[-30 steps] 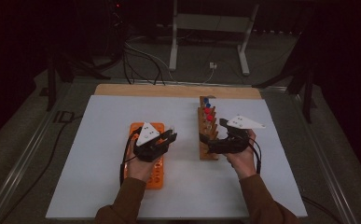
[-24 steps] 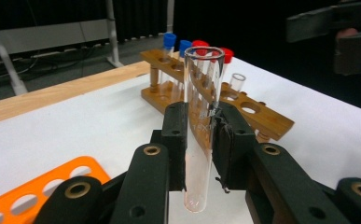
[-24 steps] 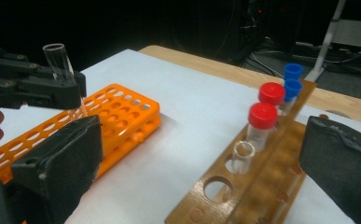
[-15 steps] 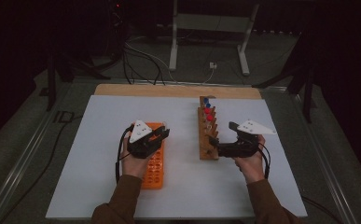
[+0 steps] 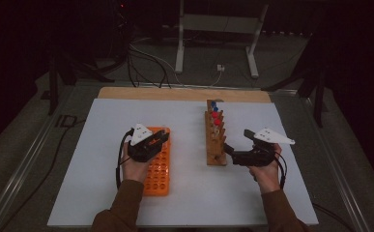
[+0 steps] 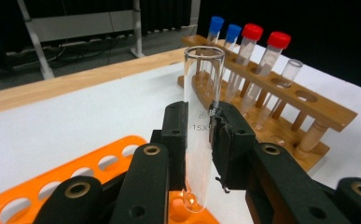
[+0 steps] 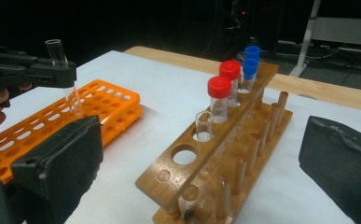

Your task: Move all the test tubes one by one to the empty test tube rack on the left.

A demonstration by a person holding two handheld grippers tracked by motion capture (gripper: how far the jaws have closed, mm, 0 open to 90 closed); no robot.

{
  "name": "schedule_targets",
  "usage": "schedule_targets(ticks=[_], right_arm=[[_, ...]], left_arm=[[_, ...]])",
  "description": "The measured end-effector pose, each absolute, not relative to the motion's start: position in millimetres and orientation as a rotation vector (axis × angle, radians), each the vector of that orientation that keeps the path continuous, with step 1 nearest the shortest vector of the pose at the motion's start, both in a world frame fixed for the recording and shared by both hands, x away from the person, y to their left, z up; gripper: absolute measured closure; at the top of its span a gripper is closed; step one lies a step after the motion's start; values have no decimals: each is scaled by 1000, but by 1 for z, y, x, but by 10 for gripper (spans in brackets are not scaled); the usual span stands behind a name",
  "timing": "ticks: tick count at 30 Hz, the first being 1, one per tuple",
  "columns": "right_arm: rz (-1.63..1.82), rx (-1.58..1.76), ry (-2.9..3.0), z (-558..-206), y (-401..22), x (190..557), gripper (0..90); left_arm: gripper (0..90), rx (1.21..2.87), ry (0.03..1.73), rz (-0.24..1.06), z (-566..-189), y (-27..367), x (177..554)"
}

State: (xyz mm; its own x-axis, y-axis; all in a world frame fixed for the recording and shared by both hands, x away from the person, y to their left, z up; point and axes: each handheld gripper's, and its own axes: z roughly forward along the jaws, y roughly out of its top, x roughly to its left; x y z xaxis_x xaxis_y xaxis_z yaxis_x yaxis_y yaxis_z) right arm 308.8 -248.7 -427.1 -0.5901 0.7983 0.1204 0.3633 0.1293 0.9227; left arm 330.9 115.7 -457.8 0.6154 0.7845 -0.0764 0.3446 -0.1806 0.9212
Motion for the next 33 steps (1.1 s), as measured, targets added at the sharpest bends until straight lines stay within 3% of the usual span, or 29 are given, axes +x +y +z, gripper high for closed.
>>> schedule_targets(ticks=[23,33], right_arm=[[1455,1134,2017,-436,-252,305,3],[1446,1133,2029,-439,-253,303,3]], left_arm=[[762,1816,915,449,-470,119,319],[763,1940,935,459,-474,115,319]])
